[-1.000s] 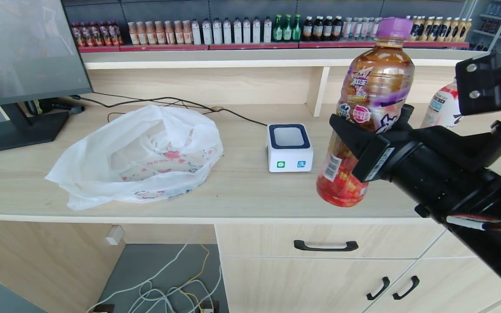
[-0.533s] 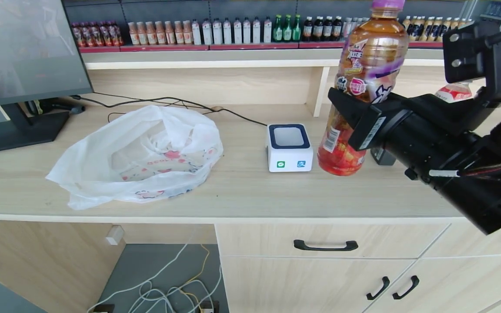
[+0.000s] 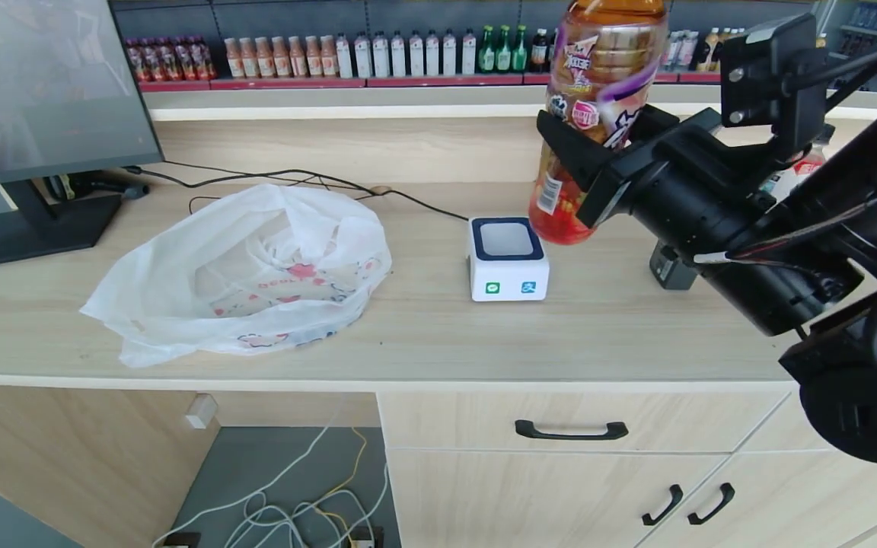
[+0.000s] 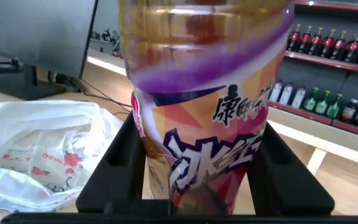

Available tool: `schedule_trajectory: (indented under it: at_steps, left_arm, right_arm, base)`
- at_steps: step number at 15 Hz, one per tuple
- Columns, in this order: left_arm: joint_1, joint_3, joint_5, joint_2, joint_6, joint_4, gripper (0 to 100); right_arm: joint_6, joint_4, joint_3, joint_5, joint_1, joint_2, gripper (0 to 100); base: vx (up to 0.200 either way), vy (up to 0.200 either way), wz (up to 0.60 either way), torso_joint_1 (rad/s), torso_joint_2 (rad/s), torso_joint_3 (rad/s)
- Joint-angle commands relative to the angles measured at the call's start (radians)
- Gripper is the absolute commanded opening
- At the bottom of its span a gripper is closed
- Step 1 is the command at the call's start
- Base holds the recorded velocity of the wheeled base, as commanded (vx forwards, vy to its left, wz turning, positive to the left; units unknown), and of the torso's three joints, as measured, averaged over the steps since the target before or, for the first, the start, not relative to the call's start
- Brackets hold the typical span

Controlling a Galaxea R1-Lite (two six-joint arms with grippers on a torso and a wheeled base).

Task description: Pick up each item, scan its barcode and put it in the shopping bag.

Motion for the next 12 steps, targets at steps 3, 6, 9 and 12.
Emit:
schedule_trajectory:
  at_steps: [3, 6, 9, 12]
  left_arm:
    - [0.0, 0.0, 0.001, 0.0, 0.001, 0.0, 100]
    - [0.0, 0.0, -0.001, 0.0, 0.0, 0.0, 100]
    - [0.0, 0.0, 0.001, 0.0, 0.0, 0.0, 100]
    - [0.0, 0.0, 0.001, 0.0, 0.0, 0.0, 100]
  right_arm:
    - [-0.113, -0.014, -0.121, 0.166, -0.047, 0.152, 0]
    - [-0.223, -0.016, -0.225, 0.22, -0.052, 0.242, 0]
    - [-0.329, -0.054, -0.367, 0.33, -0.075, 0.343, 0]
    - [-0.368, -0.096, -0.422, 0.428, -0.101, 0.417, 0]
  base:
    - [0.0, 0.0, 0.0, 0.0, 0.0, 0.0]
    - [0.0, 0.0, 0.0, 0.0, 0.0, 0.0]
    - [0.0, 0.0, 0.0, 0.0, 0.0, 0.0]
    - [0.0, 0.0, 0.0, 0.0, 0.0, 0.0]
